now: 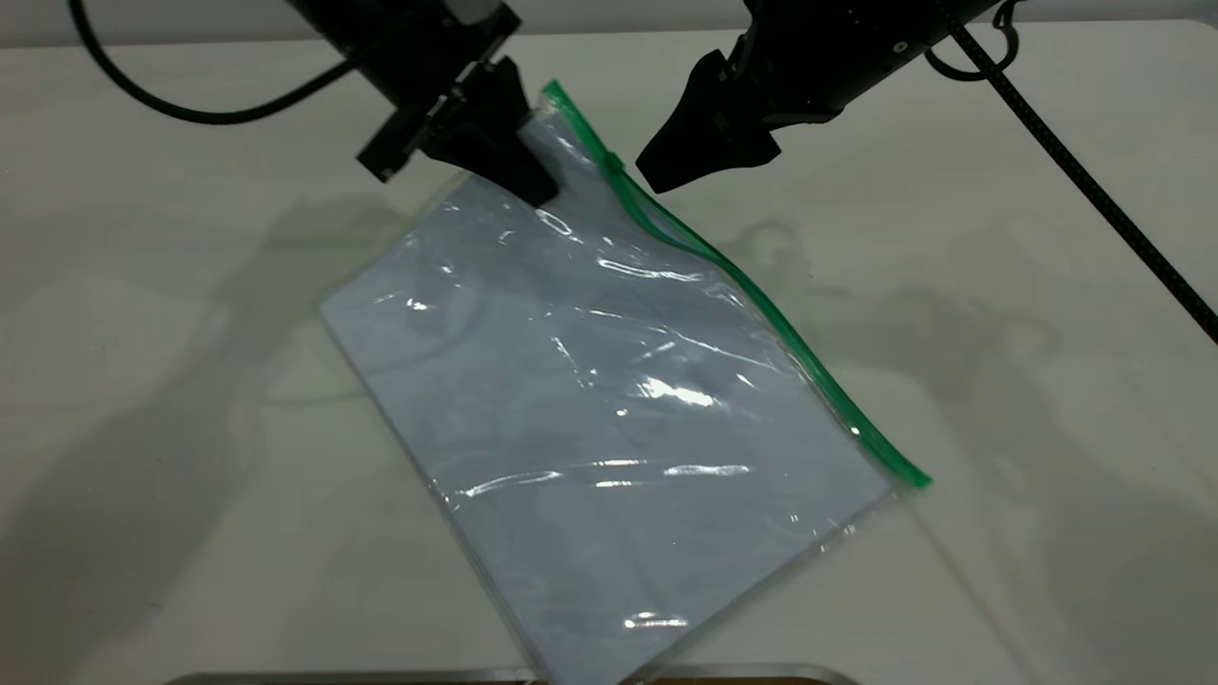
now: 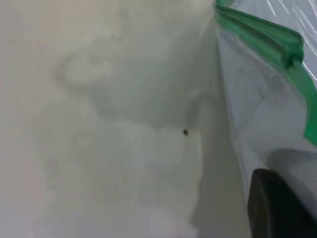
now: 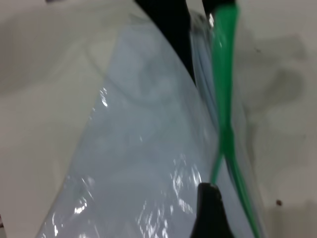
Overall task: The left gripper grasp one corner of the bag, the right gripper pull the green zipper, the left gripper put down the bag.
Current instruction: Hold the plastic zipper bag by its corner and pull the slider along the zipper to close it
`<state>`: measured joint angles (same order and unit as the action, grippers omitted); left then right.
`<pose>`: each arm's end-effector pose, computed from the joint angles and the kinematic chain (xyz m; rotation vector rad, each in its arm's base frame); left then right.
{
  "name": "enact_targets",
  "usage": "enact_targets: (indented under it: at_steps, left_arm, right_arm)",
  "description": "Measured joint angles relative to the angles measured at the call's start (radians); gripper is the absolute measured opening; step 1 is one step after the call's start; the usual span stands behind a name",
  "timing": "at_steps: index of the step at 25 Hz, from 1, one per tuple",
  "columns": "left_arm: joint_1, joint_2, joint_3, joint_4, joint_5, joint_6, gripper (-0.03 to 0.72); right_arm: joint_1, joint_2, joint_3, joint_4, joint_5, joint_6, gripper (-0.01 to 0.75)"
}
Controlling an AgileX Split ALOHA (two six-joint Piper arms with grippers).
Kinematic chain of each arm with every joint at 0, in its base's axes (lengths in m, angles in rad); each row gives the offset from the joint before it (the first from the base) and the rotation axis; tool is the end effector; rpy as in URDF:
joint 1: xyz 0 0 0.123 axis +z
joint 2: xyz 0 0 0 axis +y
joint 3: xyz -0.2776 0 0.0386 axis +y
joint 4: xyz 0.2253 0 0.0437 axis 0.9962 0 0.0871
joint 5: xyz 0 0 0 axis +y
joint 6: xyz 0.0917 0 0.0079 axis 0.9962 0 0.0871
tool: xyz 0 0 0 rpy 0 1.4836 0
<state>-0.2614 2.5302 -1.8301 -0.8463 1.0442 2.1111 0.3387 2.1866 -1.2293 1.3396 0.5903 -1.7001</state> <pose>0.4264 -0.1758 0.0693 2.0703 1.4876 -0.6514 0.3584 0.1792 0.1023 -1.0974 2.2450 0.7093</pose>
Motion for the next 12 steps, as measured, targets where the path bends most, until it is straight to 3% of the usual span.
enact_targets:
  at_steps: [6, 12]
  left_arm:
    - [-0.047, 0.0, 0.0, 0.0, -0.048, 0.0, 0.053]
    - [-0.052, 0.001, 0.0, 0.0, -0.056, 0.0, 0.053]
  right_arm:
    - [0.0, 0.004, 0.0, 0.07, 0.08, -0.047, 0.579]
    - [0.0, 0.014, 0.0, 0.078, 0.077, -0.05, 0.579]
